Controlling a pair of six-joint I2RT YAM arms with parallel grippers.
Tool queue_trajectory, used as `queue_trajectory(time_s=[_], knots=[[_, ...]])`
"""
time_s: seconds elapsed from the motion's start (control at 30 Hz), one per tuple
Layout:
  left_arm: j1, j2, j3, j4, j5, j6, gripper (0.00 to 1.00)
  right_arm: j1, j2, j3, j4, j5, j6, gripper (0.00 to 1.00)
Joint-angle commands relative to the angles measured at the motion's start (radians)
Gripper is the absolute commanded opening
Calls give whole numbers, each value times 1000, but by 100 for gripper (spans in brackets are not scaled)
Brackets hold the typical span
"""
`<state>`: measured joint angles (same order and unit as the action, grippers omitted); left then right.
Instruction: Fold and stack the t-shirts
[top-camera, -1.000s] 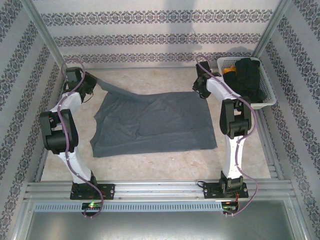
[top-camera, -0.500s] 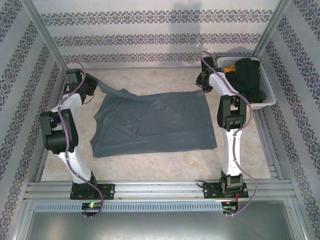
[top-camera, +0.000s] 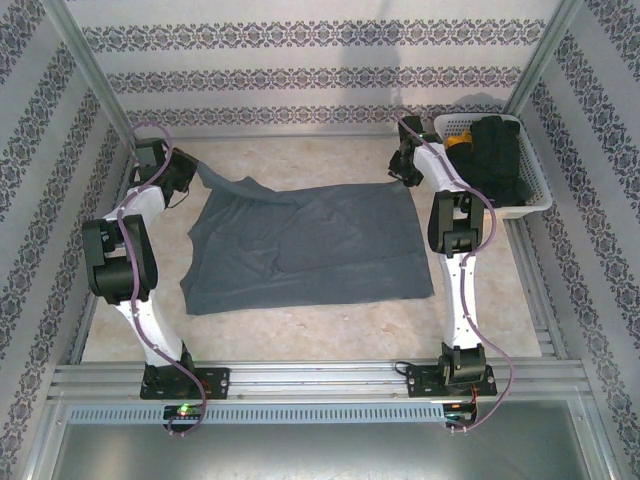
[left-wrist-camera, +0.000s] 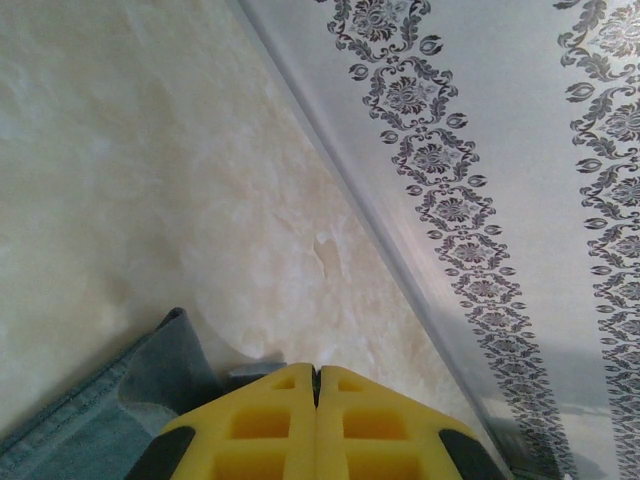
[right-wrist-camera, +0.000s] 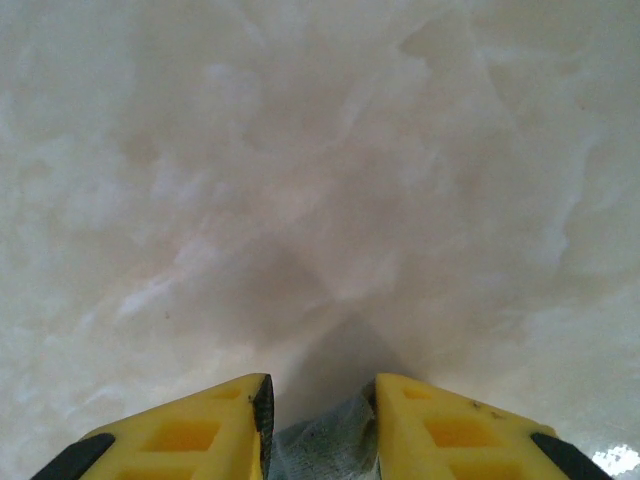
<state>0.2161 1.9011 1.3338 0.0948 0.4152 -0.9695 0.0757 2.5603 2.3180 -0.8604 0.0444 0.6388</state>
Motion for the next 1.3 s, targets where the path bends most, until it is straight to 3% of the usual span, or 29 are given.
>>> queue_trajectory(time_s=[0.0, 0.17, 0.37, 0.73, 1.07, 1.27], knots=[[-9, 7, 34, 20, 11, 2, 0, -1, 20, 42, -90, 29, -32, 34], [-9, 10, 39, 19, 10, 3, 0, -10, 52, 94, -133, 26, -37, 29], [-9, 40, 94, 29, 36, -4, 0, -11, 30, 94, -83, 4, -70, 0], [-9, 99, 270, 86, 122, -71, 0, -30, -166, -89, 185, -86, -116, 0], [-8, -173, -45, 11, 73, -16, 0, -43, -340, -381, 322, -173, -109, 0], [-9, -457, -253, -117, -51, 2, 0, -57, -467, -578, 405, -203, -113, 0]])
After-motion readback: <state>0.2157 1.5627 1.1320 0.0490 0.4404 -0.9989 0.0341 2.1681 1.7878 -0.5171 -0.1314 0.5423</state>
